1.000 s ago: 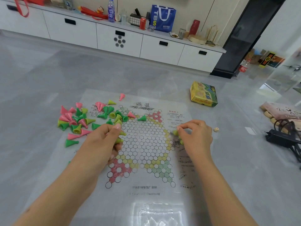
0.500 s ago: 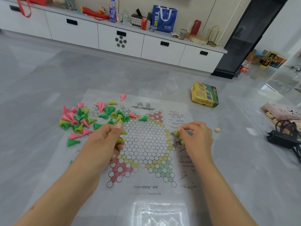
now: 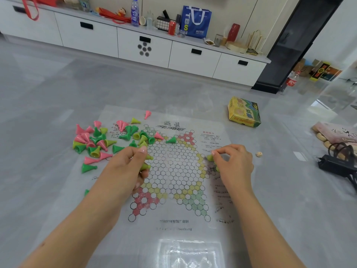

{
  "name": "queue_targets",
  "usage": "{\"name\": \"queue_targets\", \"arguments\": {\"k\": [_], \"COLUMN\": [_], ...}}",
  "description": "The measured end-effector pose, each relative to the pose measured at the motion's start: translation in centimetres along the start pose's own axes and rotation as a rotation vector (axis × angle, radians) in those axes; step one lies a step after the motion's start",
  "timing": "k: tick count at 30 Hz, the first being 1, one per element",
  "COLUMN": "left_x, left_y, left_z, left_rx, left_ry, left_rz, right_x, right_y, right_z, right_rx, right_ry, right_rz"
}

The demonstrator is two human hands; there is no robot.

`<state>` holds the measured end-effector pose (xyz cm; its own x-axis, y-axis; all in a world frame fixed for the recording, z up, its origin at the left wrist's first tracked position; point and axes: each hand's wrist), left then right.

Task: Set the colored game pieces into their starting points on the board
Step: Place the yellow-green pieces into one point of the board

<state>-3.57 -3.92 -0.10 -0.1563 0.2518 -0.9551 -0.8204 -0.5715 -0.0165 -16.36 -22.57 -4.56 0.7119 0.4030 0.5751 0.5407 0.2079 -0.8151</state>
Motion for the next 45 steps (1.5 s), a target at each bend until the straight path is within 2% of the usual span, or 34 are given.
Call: {"name": "queue_targets", "arguments": {"k": [9,13,18,21,27,36,41,45], "left_x": [0.0,-0.1,-0.1,-0.2,-0.3,0.3,0.3,0.2], "left_y": [0.0,0.2,0.8,1.0,1.2,0.7,0.5,0.2], "left_z": [0.0,0.2,0.5,0.7,1.2,0.8,1.0,0.6], "left_rx": [0.002,0.044,0.095,0.113,0.152,0.176,0.196,0.173], "left_ry": [0.009,-0.007,-0.006,0.008,-0.010,0.004,0.040,0.050], "left_rz": [-0.003,0.045,0.055,0.039,0.021,-0.065,-0.067,-0.054], "right_x": [-0.1,1.9,6.8,7.9,8.0,8.0,8.2,7.3], "right_y": [-0.2,-1.2,-1.3,-0.7,-0.8,-0.7,-1.2,-2.0], "right_z": [0.5,2.1,5.8,6.7,6.9,7.3,7.3,6.3], "right_rx": [0.030,-0.027,0.329,0.385,0.375,0.380,0.411,0.316], "right_ry": [-0.022,-0.222,-0.579,-0.656,-0.633,-0.611,-0.492,-0.290], "right_rz": [0.005,-0.210,-0.339,-0.360,-0.435,-0.423,-0.569,-0.677]}}
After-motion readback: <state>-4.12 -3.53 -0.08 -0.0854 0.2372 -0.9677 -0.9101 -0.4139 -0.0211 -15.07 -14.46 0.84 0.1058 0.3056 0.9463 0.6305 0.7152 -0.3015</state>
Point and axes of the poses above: each hand's wrist, its own z-axis away from the middle knuckle, its own y-axis out of the palm, x = y × z, and after that the axes turned 13 degrees about x, right-handed
